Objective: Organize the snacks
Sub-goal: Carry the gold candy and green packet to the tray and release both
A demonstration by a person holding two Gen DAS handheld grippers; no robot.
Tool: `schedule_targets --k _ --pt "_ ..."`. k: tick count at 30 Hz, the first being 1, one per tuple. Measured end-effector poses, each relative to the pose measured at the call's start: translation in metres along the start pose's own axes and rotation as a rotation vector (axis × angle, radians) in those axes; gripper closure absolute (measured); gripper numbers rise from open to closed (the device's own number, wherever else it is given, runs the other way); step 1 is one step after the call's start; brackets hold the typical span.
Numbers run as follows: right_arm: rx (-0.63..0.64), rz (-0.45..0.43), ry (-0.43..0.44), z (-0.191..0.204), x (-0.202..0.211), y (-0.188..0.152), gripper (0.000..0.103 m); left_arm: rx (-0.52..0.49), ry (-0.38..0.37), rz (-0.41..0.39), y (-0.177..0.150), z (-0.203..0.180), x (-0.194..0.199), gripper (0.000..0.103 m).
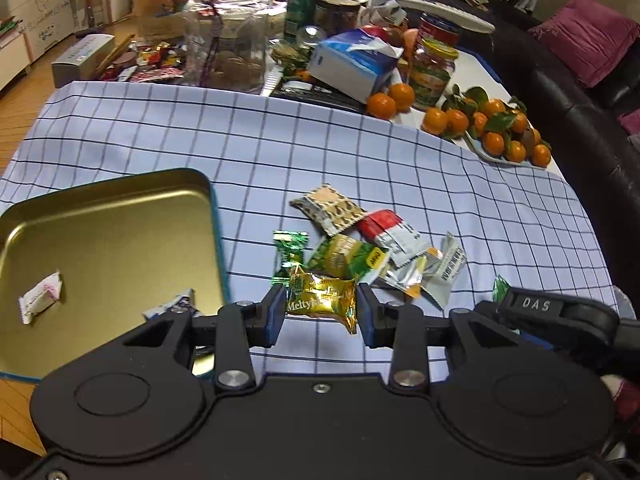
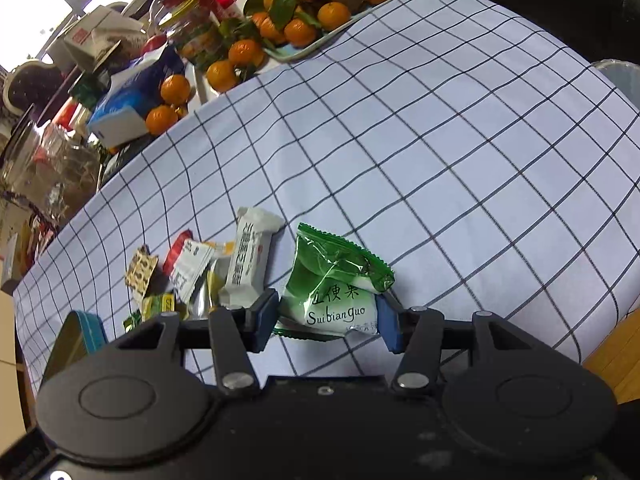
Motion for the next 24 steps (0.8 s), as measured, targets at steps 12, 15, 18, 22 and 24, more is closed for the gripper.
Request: schedule_targets --k 12,15,18,22,24 --pt "0.149 -0.027 0.002 0.044 0.009 -0.028 0.048 0.107 0.049 -0.033 0.0 0.058 0.027 0.058" --pt "0.203 -0.033 0.018 0.063 0.013 -0.036 0.048 0.136 0.065 -0.04 -0.001 0.074 0.033 0.058" --pt "0.276 -0.039 0.04 0.083 0.02 -0.048 0.048 0.176 0.084 -0.044 -0.003 0.093 0.039 0.058" --pt "0.365 -0.046 0.079 0.111 0.029 -0.066 0.048 0.235 0.12 -0.034 -0.007 0.119 0.044 0.058" --pt "0.404 -0.035 0.106 0.124 0.031 -0.074 0.048 0.264 0.149 -0.024 -0.006 0.131 0.047 0.058"
Point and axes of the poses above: each gripper's, at about its wrist camera, not at the fingertips, and x roughly against the way its jaws point, z to its left, y to its top, the point moved 1 cm from there along -x, roughly the way its jaws point, and after that the axes turned 5 degrees about z, right-handed, at the moved point
